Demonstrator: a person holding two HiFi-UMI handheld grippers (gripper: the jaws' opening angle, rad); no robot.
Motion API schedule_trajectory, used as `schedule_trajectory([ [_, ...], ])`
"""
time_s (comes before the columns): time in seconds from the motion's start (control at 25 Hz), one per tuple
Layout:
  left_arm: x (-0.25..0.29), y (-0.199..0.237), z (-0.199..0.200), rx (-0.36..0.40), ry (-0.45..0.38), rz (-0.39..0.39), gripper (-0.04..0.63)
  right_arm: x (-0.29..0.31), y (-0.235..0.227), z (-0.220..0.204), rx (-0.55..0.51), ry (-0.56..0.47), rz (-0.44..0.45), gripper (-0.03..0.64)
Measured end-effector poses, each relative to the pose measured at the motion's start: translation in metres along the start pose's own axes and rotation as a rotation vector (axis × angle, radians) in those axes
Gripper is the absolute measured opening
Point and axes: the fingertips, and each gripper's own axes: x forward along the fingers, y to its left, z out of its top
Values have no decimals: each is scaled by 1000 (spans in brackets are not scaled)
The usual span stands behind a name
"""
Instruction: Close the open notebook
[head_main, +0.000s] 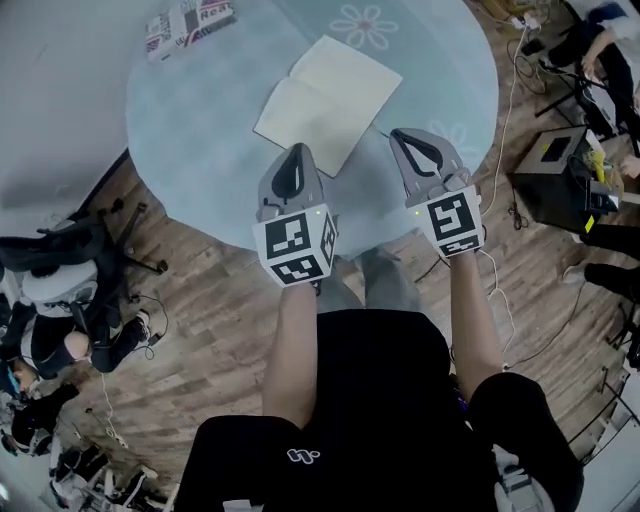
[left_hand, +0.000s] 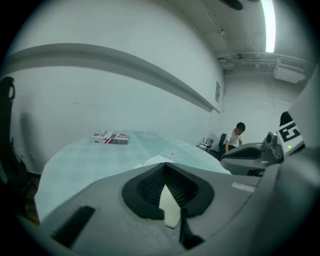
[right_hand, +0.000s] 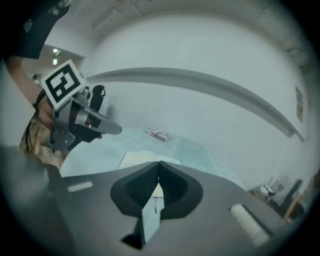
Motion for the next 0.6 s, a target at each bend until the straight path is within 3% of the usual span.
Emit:
schedule_trajectory([
  [0.08,-3,6,-6,-19,1,37,5,14,10,-12,-123,41,76,15],
  [0.16,-6,13,-13,-34,6,73,3,28,21,-25,-229,76,151,110],
  [0.24,-10,17,-19,-42,11,100,5,39,29,-39,-352,115,207,123],
  [0.36,-14,22,-27,-51,18,127,3,53,39,-64,-626,182,264,203],
  [0.48,-17,29,-32,-65,21,153,5,65,47,-82,-853,211,306,218],
  [0.6,-20,36,-36,-79,21,177,3,79,50,-90,-970,215,320,219],
])
